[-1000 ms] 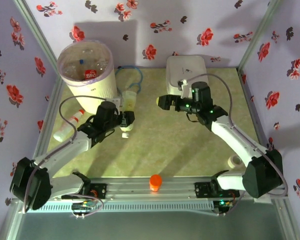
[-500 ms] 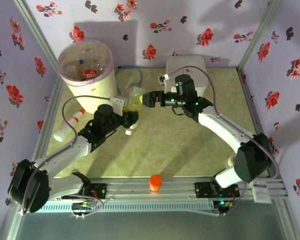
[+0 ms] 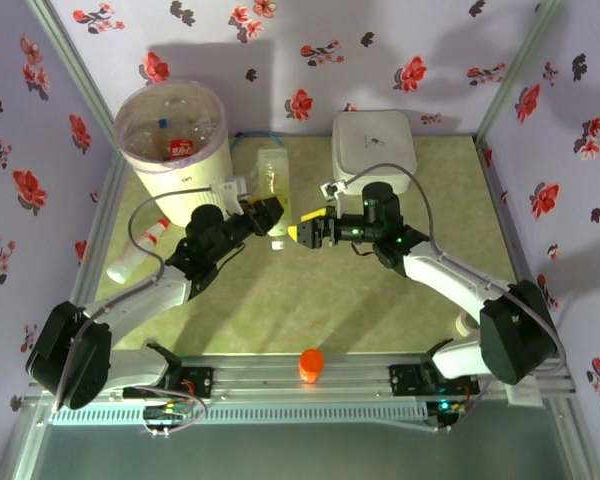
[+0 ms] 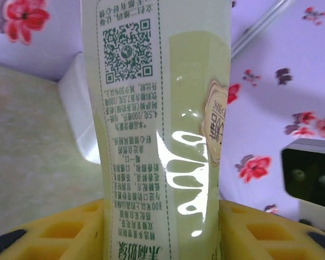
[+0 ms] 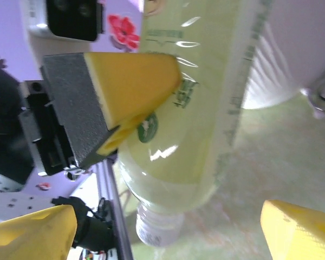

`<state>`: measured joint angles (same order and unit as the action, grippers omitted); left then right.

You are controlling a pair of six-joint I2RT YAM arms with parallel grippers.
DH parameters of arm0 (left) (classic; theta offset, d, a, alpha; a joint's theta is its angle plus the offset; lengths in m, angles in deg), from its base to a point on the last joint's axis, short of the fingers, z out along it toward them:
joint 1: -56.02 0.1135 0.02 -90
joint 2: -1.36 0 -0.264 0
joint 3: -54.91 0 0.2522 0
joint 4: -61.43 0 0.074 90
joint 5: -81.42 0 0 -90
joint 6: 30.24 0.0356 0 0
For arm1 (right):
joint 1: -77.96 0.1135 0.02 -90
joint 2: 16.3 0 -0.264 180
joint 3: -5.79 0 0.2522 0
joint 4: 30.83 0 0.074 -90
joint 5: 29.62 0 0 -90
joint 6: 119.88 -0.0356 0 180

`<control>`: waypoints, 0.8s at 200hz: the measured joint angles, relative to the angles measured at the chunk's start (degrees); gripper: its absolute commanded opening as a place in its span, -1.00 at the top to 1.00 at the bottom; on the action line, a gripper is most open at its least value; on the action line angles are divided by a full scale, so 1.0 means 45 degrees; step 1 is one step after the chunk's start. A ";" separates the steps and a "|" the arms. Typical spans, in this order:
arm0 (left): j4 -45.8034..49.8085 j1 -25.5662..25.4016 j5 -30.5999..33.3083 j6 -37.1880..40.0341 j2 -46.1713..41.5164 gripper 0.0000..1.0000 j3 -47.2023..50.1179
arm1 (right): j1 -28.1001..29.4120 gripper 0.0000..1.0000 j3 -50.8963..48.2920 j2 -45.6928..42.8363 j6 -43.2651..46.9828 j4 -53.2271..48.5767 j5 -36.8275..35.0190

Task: Put the plastic bottles in the bin

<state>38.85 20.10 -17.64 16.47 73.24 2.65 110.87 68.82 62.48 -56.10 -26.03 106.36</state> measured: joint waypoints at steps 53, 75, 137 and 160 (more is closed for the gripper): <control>-0.1758 -0.0398 -0.0772 -0.0894 0.0563 -0.05 -0.0015 | 0.0015 -0.59 0.0549 0.1331 -0.0549 0.1651 0.1622; -0.2302 -0.0413 -0.0937 -0.1107 0.0860 -0.08 -0.0087 | -0.0049 -0.37 0.0597 0.1438 -0.0763 0.1817 0.1797; -0.2278 -0.0432 -0.1117 -0.0879 0.0981 -0.56 -0.0520 | -0.0107 -0.19 0.1054 0.1394 0.0214 0.0612 0.2059; -0.1593 -0.0277 -0.1185 -0.0568 0.0967 -0.83 -0.0937 | -0.0112 -0.17 0.1088 0.1277 0.0695 -0.0146 0.2074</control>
<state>31.68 18.85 -22.97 13.91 77.59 -1.57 110.37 73.72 68.23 -52.97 -26.68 115.69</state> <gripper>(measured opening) 0.854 0.605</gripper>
